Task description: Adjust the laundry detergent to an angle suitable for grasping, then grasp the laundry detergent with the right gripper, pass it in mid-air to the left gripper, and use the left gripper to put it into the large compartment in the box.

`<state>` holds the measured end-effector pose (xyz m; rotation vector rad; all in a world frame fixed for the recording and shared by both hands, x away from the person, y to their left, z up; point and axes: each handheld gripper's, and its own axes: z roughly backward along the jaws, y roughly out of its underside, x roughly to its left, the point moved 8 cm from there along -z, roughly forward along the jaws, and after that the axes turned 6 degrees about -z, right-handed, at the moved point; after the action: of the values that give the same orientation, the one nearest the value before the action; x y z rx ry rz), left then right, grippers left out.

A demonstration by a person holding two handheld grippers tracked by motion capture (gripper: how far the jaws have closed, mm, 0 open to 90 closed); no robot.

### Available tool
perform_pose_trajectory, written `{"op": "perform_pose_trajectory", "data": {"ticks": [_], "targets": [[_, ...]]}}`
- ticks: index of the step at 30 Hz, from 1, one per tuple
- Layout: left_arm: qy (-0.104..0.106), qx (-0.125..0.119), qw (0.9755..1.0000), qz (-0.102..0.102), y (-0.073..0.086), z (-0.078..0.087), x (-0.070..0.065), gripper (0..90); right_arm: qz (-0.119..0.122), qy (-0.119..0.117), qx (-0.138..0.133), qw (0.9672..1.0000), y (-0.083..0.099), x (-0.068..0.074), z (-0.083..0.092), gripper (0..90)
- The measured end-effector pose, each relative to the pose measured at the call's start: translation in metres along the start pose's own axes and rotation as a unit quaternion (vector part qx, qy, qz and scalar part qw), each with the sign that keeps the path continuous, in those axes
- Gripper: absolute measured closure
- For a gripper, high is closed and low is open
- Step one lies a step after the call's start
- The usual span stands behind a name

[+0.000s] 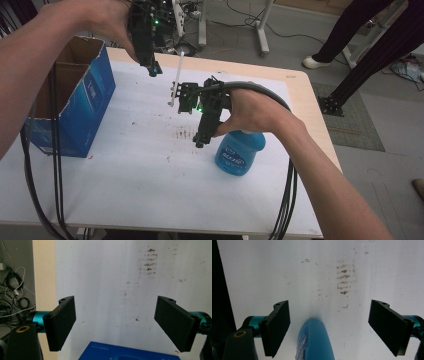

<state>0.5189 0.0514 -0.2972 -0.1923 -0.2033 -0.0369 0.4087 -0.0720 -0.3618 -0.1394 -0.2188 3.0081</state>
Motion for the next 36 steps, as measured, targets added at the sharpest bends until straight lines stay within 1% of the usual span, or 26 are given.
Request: {"op": "perform_pose_trajectory", "data": {"ticks": [4, 5, 7, 9, 10, 11, 12, 14, 18, 21, 22, 23, 26, 28, 30, 33, 34, 35, 36], "targets": [[0.0, 0.002, 1.0, 0.001, 0.001, 0.002, -0.001, 17.6, 0.001, 0.001, 0.001, 1.0, 0.001, 0.0, 0.0, 17.1], [-0.001, 0.003, 1.0, 0.004, 0.001, 0.002, -0.002, 17.6, 0.0, 0.004, 0.001, 1.0, 0.001, -0.001, 0.0, 17.1], [-0.003, 0.004, 1.0, 0.002, 0.002, 0.002, -0.004, 17.5, -0.001, 0.002, 0.001, 1.0, 0.002, -0.001, 0.001, 17.1], [0.002, 0.004, 1.0, 0.004, 0.003, 0.001, -0.007, 17.6, -0.005, 0.0, 0.002, 1.0, 0.002, 0.001, 0.001, 17.1], [0.002, 0.012, 0.9999, 0.006, 0.005, 0.0, -0.008, 17.6, -0.002, -0.003, 0.001, 1.0, 0.001, 0.002, 0.001, 17.1], [0.002, 0.012, 0.9999, 0.006, 0.005, 0.0, -0.008, 17.6, -0.002, -0.003, 0.001, 1.0, 0.001, 0.002, 0.001, 17.1], [0.002, 0.012, 0.9999, 0.007, 0.005, 0.0, -0.009, 17.6, 0.003, -0.001, -0.001, 1.0, 0.001, 0.001, 0.001, 17.1], [0.005, 0.014, 0.9999, 0.003, 0.005, 0.0, -0.01, 17.6, -0.001, 0.001, -0.001, 1.0, 0.002, 0.001, 0.002, 17.1], [0.004, 0.009, 0.9999, 0.002, 0.0, 0.0, -0.01, 17.6, -0.008, 0.004, -0.005, 0.9999, 0.003, 0.002, 0.006, 17.1], [0.005, 0.009, 0.9999, 0.001, -0.003, -0.001, -0.012, 17.6, -0.007, 0.007, -0.006, 0.9999, 0.006, 0.001, 0.007, 17.1], [0.006, 0.011, 0.9999, -0.002, -0.004, -0.001, -0.012, 17.6, -0.007, 0.007, -0.006, 0.9999, 0.006, 0.001, 0.007, 17.1], [0.006, 0.011, 0.9999, -0.002, -0.005, -0.001, -0.013, 17.6, -0.011, 0.006, -0.009, 0.9999, 0.007, 0.003, 0.008, 17.1], [0.005, 0.01, 0.9999, -0.001, -0.008, -0.001, -0.014, 17.6, -0.009, 0.007, -0.007, 0.9999, 0.008, 0.003, 0.009, 17.1], [0.006, 0.01, 0.9999, -0.002, -0.009, -0.001, -0.014, 17.6, -0.013, 0.007, -0.01, 0.9998, 0.01, 0.004, 0.012, 17.1], [0.005, 0.012, 0.9999, 0.0, -0.008, 0.0, -0.014, 17.6, -0.012, 0.012, -0.014, 0.9998, 0.011, 0.002, 0.014, 17.1], [0.005, 0.012, 0.9999, 0.004, -0.006, -0.001, -0.015, 17.6, -0.024, 0.01, -0.015, 0.9995, 0.014, 0.001, 0.017, 17.1], [0.005, 0.009, 0.9999, 0.008, -0.004, -0.001, -0.015, 17.6, -0.033, 0.011, -0.015, 0.9993, 0.015, -0.001, 0.018, 17.1], [0.007, 0.009, 0.9999, 0.008, -0.003, -0.002, -0.015, 17.6, -0.052, 0.008, -0.015, 0.9985, 0.017, 0.0, 0.019, 17.1], [0.007, 0.009, 0.9999, 0.008, -0.003, -0.002, -0.015, 17.6, -0.049, 0.009, -0.01, 0.9987, 0.02, -0.003, 0.02, 17.1]]}}
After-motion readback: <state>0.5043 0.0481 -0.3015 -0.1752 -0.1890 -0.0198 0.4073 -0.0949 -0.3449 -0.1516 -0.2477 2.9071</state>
